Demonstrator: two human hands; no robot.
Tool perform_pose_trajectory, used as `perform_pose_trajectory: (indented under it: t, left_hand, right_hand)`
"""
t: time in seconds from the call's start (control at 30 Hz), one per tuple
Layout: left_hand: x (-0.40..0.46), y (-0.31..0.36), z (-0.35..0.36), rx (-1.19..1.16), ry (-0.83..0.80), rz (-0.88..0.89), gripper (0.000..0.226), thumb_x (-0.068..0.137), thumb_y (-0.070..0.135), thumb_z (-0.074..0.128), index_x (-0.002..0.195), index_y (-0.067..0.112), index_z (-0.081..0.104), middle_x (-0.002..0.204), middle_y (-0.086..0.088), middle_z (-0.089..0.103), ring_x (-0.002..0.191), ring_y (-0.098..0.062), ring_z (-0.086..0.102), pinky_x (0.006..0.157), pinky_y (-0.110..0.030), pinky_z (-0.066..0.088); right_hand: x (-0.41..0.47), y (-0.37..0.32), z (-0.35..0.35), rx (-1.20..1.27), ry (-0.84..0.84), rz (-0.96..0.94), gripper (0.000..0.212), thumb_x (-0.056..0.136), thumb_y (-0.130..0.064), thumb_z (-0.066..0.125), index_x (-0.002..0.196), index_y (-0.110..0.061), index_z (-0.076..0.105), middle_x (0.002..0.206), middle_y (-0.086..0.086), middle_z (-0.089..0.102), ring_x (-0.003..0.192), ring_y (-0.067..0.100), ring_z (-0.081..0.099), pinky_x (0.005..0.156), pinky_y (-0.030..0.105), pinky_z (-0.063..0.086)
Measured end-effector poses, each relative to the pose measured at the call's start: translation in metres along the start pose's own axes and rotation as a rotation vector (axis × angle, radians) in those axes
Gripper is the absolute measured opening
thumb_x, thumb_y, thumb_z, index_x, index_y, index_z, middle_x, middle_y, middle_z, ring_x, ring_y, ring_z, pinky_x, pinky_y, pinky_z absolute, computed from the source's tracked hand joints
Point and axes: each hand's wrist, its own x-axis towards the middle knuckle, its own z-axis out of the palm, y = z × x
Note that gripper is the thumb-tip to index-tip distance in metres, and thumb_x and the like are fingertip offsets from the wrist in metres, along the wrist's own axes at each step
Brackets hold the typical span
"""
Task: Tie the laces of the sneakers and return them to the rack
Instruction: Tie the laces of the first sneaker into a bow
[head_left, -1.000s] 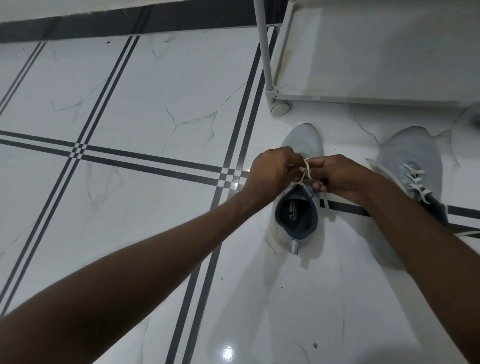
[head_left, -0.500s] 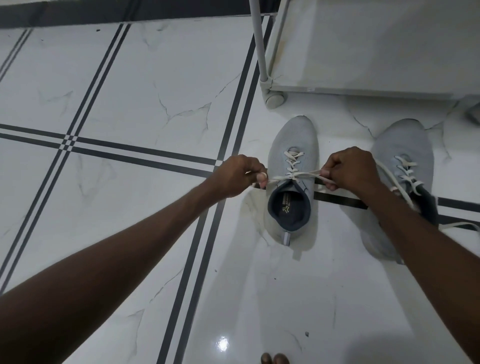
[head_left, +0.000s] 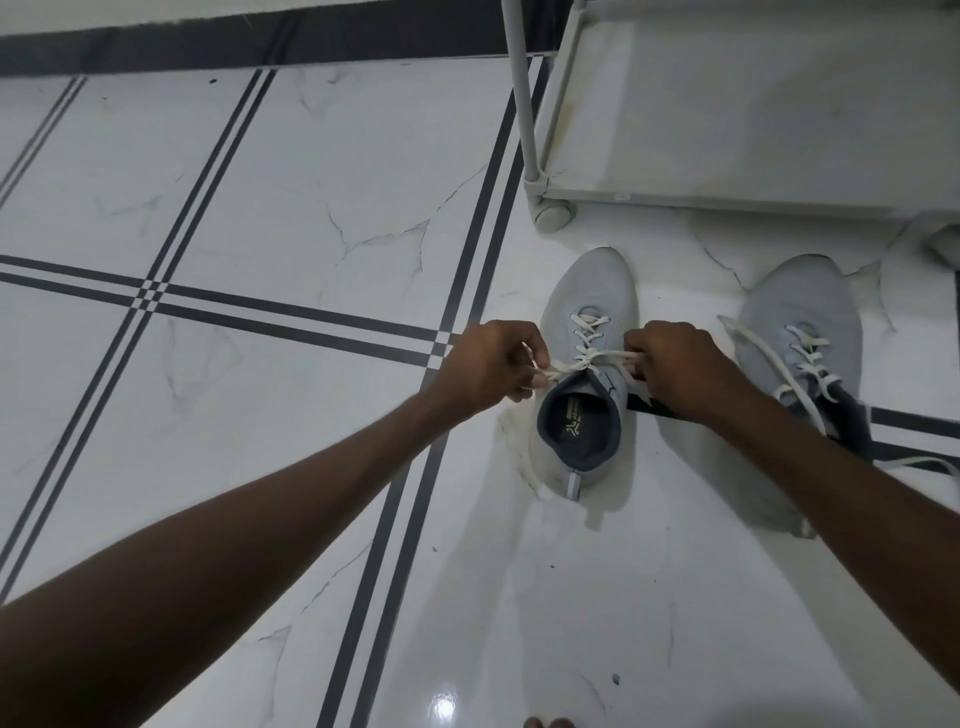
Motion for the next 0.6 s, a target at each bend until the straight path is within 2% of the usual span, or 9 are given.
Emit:
perform_pose_trajectory:
  t: [0.07, 0.17, 0.27, 0.33, 0.4, 0.6]
  left_hand:
    - [-0.002, 0.0, 0.003, 0.11, 0.032, 0.069, 0.007, 0.082, 0.004, 0.072, 0.089, 0.006, 0.07, 0.069, -0.009, 0.073, 0.058, -0.02, 0.071, 0.058, -0.034, 0.06]
    - [-0.007, -0.005, 0.007, 0.468, 0.068, 0.291, 0.011, 0.086, 0.01, 0.067, 0.092, 0.009, 0.076, 0.075, -0.005, 0.075, 0.063, -0.019, 0.069, 0.06, -0.03, 0.054]
    - [-0.009, -0.015, 0.008, 0.737, 0.029, 0.408, 0.015, 0.088, 0.008, 0.061, 0.089, 0.015, 0.075, 0.078, -0.004, 0.072, 0.068, -0.023, 0.066, 0.057, -0.032, 0.05]
    - [-0.008, -0.02, 0.005, 0.783, 0.031, 0.397, 0.02, 0.086, 0.001, 0.058, 0.087, 0.016, 0.072, 0.079, -0.004, 0.07, 0.07, -0.024, 0.065, 0.055, -0.031, 0.047]
    - [-0.008, -0.023, 0.002, 0.794, 0.038, 0.388, 0.028, 0.08, -0.005, 0.052, 0.085, 0.017, 0.07, 0.081, -0.003, 0.07, 0.072, -0.024, 0.064, 0.054, -0.029, 0.042]
    - [-0.014, -0.031, 0.007, 0.835, 0.005, 0.356, 0.032, 0.081, -0.002, 0.048, 0.09, 0.018, 0.07, 0.089, 0.002, 0.074, 0.077, -0.021, 0.068, 0.06, -0.024, 0.034]
  right_hand:
    - [0.0, 0.0, -0.008, -0.069, -0.02, -0.083, 0.019, 0.082, -0.008, 0.058, 0.069, -0.016, 0.049, 0.071, 0.008, 0.055, 0.067, 0.031, 0.05, 0.058, 0.032, 0.028]
    - [-0.002, 0.004, -0.015, -0.177, -0.067, -0.126, 0.02, 0.081, -0.01, 0.057, 0.067, -0.021, 0.048, 0.056, -0.004, 0.041, 0.06, 0.026, 0.045, 0.056, 0.032, 0.028]
    - [0.0, 0.009, -0.019, -0.258, -0.042, -0.186, 0.016, 0.085, -0.02, 0.059, 0.07, -0.023, 0.055, 0.063, 0.003, 0.058, 0.06, 0.027, 0.052, 0.057, 0.031, 0.03]
    - [0.001, 0.012, -0.02, -0.294, -0.014, -0.224, 0.01, 0.085, -0.019, 0.059, 0.076, -0.022, 0.062, 0.07, 0.006, 0.066, 0.065, 0.029, 0.06, 0.058, 0.031, 0.029]
    - [-0.002, 0.015, -0.017, -0.319, -0.024, -0.252, 0.011, 0.083, -0.013, 0.057, 0.08, -0.022, 0.062, 0.071, 0.005, 0.067, 0.067, 0.029, 0.061, 0.057, 0.031, 0.027]
    - [-0.009, 0.025, 0.001, -0.359, -0.002, -0.235, 0.012, 0.085, -0.016, 0.053, 0.091, -0.02, 0.063, 0.077, 0.008, 0.07, 0.072, 0.032, 0.064, 0.056, 0.032, 0.028]
